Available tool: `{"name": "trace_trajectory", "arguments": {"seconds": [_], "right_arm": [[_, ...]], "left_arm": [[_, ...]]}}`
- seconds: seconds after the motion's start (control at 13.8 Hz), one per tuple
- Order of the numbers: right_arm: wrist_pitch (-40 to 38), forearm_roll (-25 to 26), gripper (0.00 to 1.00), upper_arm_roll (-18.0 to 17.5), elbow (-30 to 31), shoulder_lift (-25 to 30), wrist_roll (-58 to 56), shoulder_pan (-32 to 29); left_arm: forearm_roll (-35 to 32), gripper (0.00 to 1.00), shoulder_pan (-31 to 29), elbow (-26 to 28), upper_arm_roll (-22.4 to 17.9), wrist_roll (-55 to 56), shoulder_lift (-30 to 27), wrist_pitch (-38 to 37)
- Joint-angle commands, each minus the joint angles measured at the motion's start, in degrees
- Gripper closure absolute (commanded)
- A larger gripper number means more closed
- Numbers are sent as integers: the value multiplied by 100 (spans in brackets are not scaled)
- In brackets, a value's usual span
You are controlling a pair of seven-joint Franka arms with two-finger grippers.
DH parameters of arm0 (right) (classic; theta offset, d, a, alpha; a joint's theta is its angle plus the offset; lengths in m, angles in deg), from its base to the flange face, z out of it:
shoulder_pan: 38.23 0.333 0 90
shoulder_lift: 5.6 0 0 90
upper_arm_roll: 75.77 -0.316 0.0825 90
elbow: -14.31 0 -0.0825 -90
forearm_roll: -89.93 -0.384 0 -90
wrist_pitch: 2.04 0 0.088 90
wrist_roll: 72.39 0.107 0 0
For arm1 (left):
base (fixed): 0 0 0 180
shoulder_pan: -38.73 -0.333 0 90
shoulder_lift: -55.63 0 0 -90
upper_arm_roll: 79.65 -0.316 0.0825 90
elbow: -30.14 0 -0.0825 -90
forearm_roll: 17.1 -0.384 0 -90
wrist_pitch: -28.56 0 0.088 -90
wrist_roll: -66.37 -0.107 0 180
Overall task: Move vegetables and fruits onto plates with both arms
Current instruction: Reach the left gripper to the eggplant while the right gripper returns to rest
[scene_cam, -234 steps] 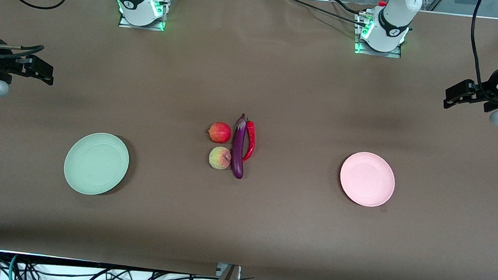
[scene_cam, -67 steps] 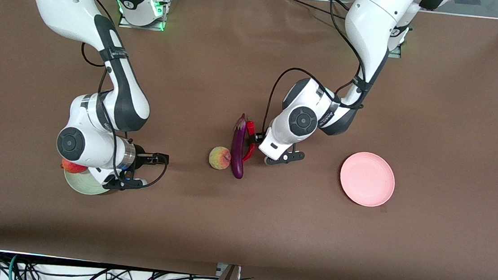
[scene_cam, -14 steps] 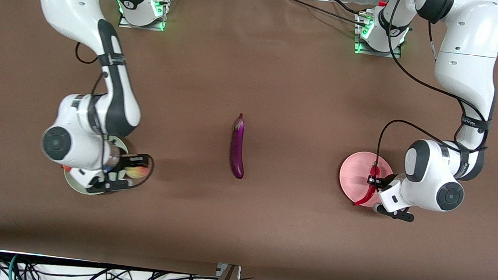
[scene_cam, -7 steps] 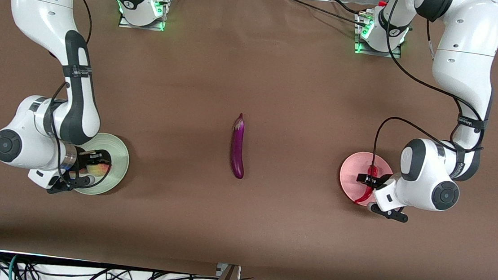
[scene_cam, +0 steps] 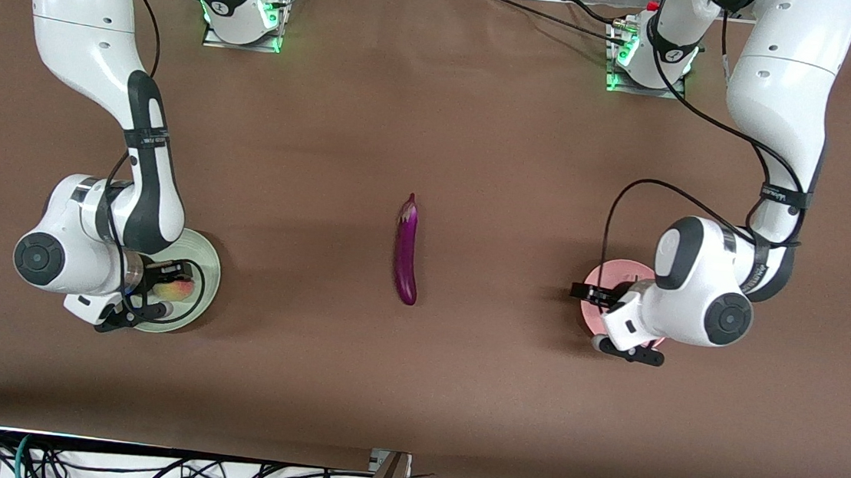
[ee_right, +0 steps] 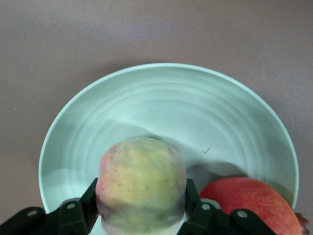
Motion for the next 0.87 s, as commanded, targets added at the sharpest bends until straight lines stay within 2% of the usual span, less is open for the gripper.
{"name": "trace_trajectory", "arguments": {"seconds": [0.0, 0.22, 0.29, 0.44, 0.58, 0.65, 0.8], "right_arm": [[14, 37, 6, -31, 0, 76, 17, -62], [-152, 2, 4, -22, -53, 259, 0, -45], [-431, -7, 4, -14, -62, 426, 0, -45], [-1151, 11, 4, 56, -245, 707, 26, -18], [-1697, 63, 4, 83, -457, 857, 218, -1], [-1978, 107, 4, 83, -457, 1119, 402, 8], [-2375, 641, 3, -30, -344, 1690, 911, 43]], "left_arm": [[45, 0, 64, 39, 444, 1114, -154, -148], [19, 0, 98, 39, 1173, 2784, -146, -70], [19, 0, 316, 31, 1245, 3154, -145, 61], [63, 0, 869, 31, 1246, 3665, -128, 552], [2, 0, 1476, 48, 1220, 4699, 3, 1316], [-25, 0, 1670, 48, 1193, 5009, 143, 1641], [-16, 0, 1742, 31, 1176, 5065, 355, 2126]]}}
